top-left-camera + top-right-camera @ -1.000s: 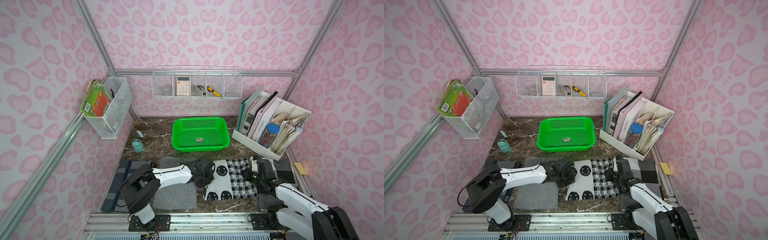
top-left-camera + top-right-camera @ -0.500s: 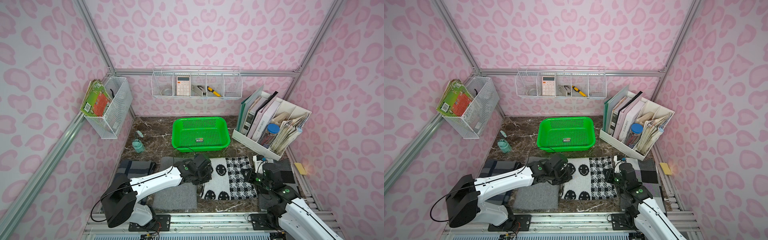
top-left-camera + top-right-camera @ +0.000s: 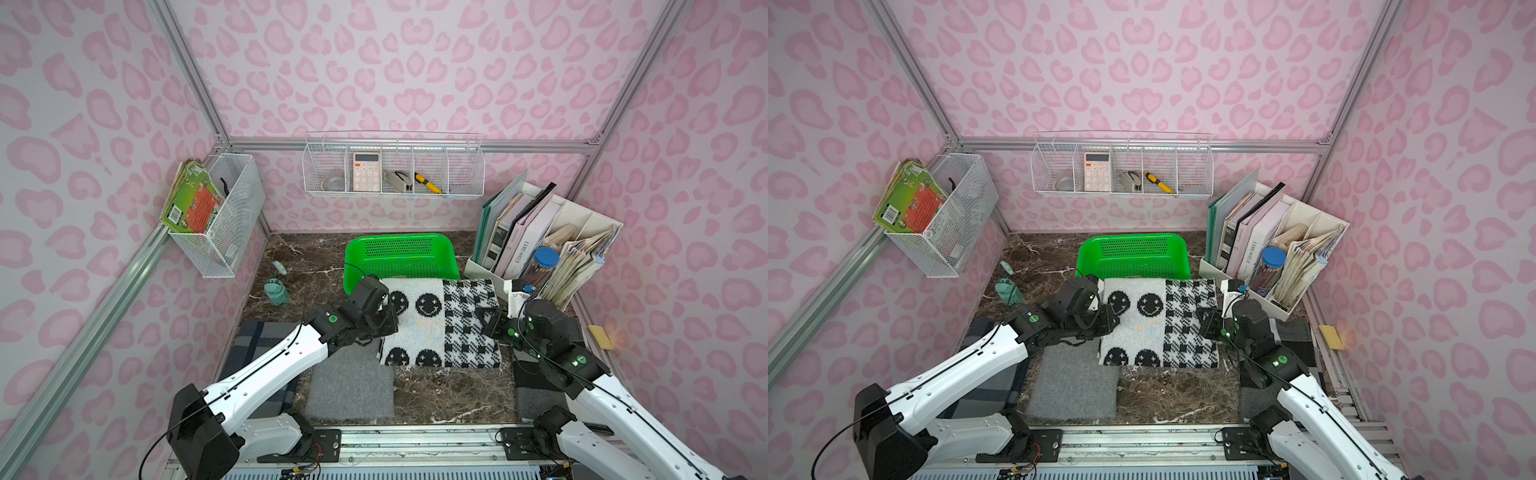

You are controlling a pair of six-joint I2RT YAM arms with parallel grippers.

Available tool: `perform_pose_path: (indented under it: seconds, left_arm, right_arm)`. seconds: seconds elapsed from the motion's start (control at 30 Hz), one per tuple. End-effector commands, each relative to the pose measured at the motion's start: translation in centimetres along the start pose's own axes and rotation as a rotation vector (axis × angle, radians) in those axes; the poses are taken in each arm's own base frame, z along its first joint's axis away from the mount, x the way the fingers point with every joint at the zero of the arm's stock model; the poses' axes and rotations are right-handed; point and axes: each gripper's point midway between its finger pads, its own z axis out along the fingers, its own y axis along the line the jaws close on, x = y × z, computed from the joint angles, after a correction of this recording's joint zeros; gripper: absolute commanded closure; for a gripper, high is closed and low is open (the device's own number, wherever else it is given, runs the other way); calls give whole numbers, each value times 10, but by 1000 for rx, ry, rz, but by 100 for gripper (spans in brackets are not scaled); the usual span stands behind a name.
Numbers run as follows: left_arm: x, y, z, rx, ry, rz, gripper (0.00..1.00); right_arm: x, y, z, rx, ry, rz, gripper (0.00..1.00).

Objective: Put the folded scarf in the basket
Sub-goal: Pick up the scarf at the center of the board, then place the scarf in the basket.

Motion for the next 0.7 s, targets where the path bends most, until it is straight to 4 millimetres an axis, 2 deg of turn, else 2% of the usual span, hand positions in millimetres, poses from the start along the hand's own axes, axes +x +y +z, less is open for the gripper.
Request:
perform_pose_path:
  seconds: [0.0, 0.23, 0.43, 0.47, 0.5, 0.67]
  left_arm:
    - [-29, 9, -10, -28, -52, 61, 100]
    - [-99, 41, -14, -59, -104, -42, 100]
    - [-144, 55, -4, -76, -125, -64, 100]
    - [-145, 62, 2, -97, -116, -71, 100]
    - [-158, 63, 1, -105, -139, -75, 100]
    - [-182, 89, 20, -150, -145, -117, 100]
  right_arm:
    - [-34, 15, 11, 24, -81, -55, 100]
    - [-85, 35, 62, 112, -109, -160, 100]
    - [-107, 43, 114, 155, -97, -248, 100]
    - [-109, 42, 121, 164, -98, -256, 100]
    - [-113, 41, 128, 173, -106, -264, 100]
    - [-122, 43, 162, 175, -114, -300, 100]
